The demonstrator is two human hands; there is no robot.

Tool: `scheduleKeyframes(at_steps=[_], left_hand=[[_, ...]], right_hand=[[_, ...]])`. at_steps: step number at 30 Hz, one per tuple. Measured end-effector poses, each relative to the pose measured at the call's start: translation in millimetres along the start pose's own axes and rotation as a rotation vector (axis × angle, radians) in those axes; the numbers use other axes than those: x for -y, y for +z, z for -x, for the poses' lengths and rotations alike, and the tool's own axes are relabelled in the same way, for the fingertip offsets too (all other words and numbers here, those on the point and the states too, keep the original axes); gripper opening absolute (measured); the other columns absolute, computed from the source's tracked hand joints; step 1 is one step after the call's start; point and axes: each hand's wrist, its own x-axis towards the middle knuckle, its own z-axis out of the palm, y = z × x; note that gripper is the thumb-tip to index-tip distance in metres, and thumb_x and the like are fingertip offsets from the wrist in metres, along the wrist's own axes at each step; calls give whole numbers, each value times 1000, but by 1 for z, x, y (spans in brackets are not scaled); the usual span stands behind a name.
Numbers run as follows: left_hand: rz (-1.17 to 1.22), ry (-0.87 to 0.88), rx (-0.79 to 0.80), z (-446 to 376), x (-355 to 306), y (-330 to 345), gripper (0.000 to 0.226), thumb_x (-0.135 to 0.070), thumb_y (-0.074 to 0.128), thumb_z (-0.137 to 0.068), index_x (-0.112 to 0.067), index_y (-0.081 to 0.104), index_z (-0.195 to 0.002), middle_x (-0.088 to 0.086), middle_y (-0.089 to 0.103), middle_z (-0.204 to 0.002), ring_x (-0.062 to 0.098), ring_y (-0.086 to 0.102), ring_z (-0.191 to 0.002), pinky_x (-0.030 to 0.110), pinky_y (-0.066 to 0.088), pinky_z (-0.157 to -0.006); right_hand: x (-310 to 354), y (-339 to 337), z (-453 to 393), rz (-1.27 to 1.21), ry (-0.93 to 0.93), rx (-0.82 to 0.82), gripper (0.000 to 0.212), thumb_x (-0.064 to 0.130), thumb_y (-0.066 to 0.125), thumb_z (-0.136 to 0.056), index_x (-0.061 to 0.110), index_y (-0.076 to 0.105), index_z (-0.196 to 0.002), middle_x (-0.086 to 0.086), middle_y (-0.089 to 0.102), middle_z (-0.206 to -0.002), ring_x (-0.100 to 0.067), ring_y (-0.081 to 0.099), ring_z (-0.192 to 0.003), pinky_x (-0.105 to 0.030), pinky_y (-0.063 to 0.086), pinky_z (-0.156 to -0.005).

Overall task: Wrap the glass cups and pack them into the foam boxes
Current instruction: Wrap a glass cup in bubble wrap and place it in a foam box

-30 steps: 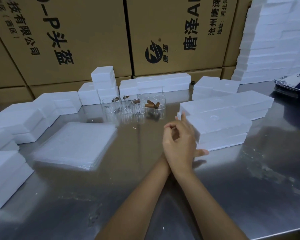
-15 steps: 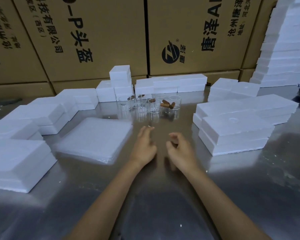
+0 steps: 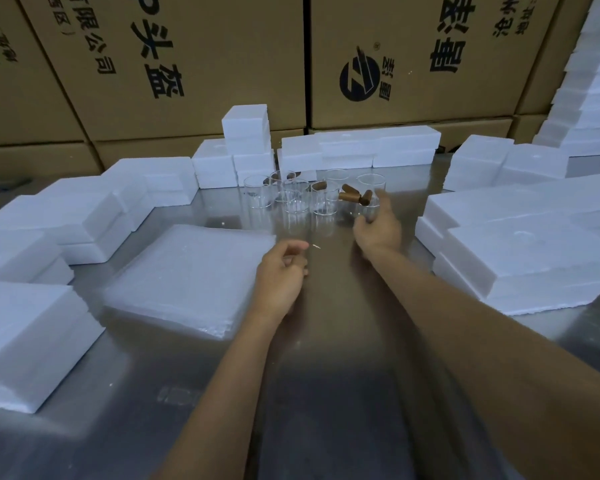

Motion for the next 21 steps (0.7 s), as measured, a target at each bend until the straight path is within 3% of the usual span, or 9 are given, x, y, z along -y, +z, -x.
scheduleKeyframes(at_steps=[3, 5, 10, 12, 17, 21], left_hand=[[8, 12, 7, -4, 6, 2, 34, -3, 49, -97, -33, 65, -88, -2, 68, -86, 20, 70, -86, 38, 55, -90], [9, 18, 12, -6, 10, 2, 34, -5, 50, -96, -34, 65, -88, -2, 69, -85, 20, 71, -89, 35, 55, -87], [-5, 14, 12, -9, 13, 3, 34, -7, 49, -94, -36, 66, -88, 0, 70, -93, 20, 70, -93, 35, 55, -88], [-5, 17, 17, -8, 13, 3, 35, -5, 49, -93, -35, 66, -88, 1, 70, -93, 21, 70, -92, 36, 55, -89], [11, 24, 25, -7, 10, 2, 32, -6, 49, -96, -33, 65, -89, 1, 69, -89, 23, 70, -92, 33, 55, -86], [16, 34, 32, -6, 9, 1, 31, -6, 49, -98, -33, 64, -90, 3, 69, -91, 20, 70, -88, 30, 55, -83]], right_hand=[[-2, 5, -25, 94, -79, 75, 55, 11, 50, -94, 27, 40, -146, -8, 63, -123, -29, 57, -114, -35, 48, -95], [-4, 10, -36, 113, -87, 83, 48, 11, 50, -94, 23, 49, -140, -11, 61, -126, -31, 53, -121, -34, 45, -100], [-7, 13, -43, 9, -47, 5, 21, 13, 54, -93, 13, 56, -114, -11, 63, -109, -32, 61, -99, -41, 55, -83], [-11, 12, -42, -54, -35, -82, 12, 11, 51, -94, 8, 56, -104, -13, 64, -107, -32, 61, -99, -32, 49, -80], [-12, 1, -29, -51, -17, -153, 16, 7, 41, -97, 5, 55, -103, -17, 64, -104, -35, 58, -95, -32, 39, -72], [-9, -12, -4, -44, -65, -160, 18, 5, 39, -96, 2, 53, -107, -19, 64, -101, -34, 58, -91, -35, 43, -71]])
